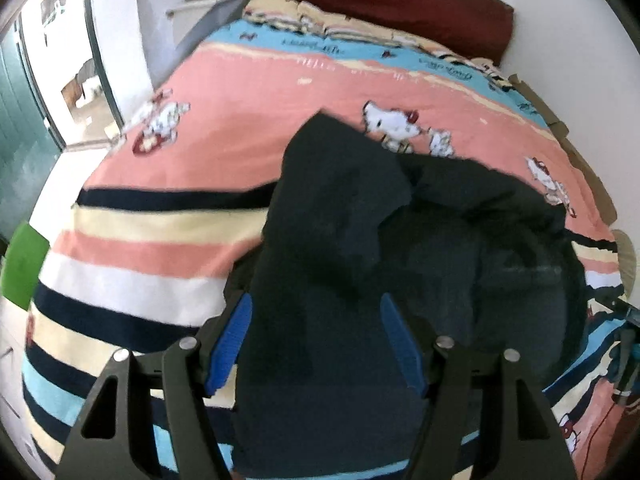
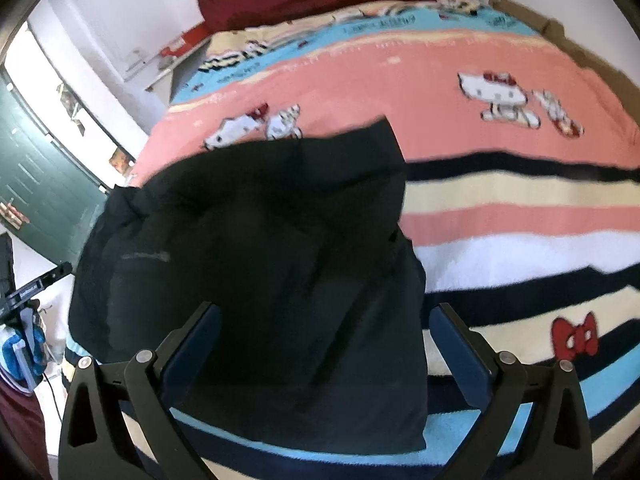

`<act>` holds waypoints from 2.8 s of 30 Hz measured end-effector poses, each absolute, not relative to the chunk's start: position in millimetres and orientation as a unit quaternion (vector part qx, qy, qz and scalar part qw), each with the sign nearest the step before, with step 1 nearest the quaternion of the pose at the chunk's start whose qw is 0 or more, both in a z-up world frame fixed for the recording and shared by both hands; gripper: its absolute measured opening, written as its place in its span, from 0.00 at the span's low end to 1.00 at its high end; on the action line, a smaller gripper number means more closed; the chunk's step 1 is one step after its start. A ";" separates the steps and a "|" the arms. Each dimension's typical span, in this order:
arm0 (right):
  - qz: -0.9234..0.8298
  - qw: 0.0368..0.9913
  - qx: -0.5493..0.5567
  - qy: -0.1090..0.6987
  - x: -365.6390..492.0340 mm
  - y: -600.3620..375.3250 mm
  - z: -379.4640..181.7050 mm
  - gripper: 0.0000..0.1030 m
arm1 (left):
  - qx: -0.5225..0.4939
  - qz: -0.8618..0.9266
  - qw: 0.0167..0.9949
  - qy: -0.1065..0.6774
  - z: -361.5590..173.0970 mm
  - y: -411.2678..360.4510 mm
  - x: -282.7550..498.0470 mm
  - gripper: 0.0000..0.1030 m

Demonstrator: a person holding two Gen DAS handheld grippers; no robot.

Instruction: Fold large clothes

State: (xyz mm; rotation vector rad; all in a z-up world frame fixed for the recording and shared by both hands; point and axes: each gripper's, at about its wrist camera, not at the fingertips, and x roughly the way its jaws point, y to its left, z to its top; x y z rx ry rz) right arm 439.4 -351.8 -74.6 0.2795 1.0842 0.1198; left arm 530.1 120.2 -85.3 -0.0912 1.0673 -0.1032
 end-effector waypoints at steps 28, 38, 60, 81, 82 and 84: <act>0.225 0.742 0.301 0.555 478.6 -386.6 -221.0 1.00 | -0.235 -0.191 0.787 0.538 -202.3 157.0 551.4 0.96; 0.249 0.785 0.257 0.506 460.8 -363.0 -178.5 0.34 | -0.208 -0.213 0.824 0.482 -146.6 115.6 521.5 0.25; 0.205 0.814 0.264 0.475 375.3 -367.5 -132.7 0.39 | -0.234 -0.208 0.820 0.480 -120.6 162.3 441.0 0.32; 0.061 0.856 0.191 0.477 234.8 -383.5 -72.6 0.99 | -0.198 -0.058 0.863 0.461 -39.0 238.1 298.8 0.55; 0.060 0.853 0.192 0.482 225.4 -377.0 -77.6 0.99 | -0.194 -0.056 0.863 0.463 -41.8 231.0 291.5 0.55; 0.054 0.846 0.194 0.493 207.1 -365.7 -90.5 0.99 | -0.174 -0.045 0.866 0.466 -50.1 207.7 268.0 0.55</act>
